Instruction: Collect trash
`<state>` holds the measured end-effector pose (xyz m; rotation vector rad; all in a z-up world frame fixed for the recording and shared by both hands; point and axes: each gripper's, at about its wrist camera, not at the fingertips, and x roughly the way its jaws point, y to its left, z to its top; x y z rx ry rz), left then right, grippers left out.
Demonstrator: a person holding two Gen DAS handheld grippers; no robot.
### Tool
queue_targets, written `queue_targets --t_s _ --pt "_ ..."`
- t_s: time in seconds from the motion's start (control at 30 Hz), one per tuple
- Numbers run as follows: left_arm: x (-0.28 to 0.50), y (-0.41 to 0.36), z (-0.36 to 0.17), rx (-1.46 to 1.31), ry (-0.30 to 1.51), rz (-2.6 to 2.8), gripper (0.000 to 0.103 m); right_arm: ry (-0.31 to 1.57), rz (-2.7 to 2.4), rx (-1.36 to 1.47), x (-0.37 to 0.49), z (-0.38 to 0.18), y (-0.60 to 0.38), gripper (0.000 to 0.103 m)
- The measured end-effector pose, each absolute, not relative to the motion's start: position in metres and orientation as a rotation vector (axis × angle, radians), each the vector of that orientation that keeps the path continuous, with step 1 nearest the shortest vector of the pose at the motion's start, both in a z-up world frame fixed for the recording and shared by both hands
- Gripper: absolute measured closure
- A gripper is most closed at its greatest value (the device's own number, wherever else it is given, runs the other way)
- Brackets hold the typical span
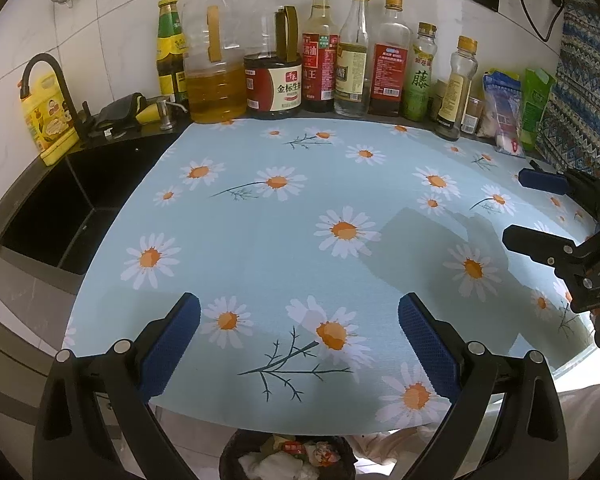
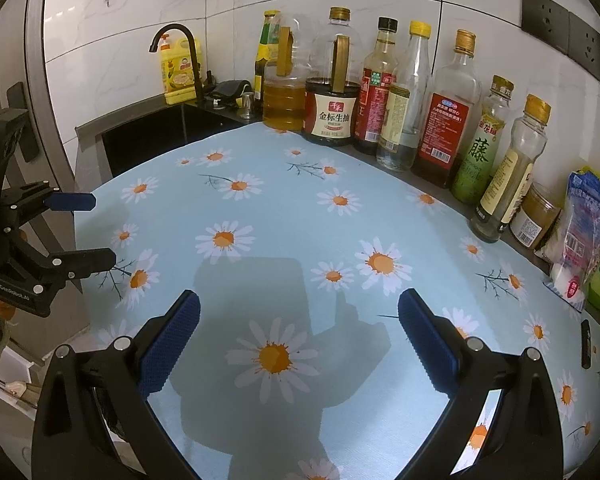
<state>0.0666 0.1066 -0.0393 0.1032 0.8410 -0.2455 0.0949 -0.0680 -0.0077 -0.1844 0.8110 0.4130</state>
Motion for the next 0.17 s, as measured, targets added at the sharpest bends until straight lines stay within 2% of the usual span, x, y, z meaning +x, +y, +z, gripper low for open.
queue_targets --t_s 0.17 --pt "0.0652 0.1044 -0.0385 0.094 0.837 -0.268 0.007 0.817 0.412 -0.184 0.095 -0.0093 -0.0681 0.005"
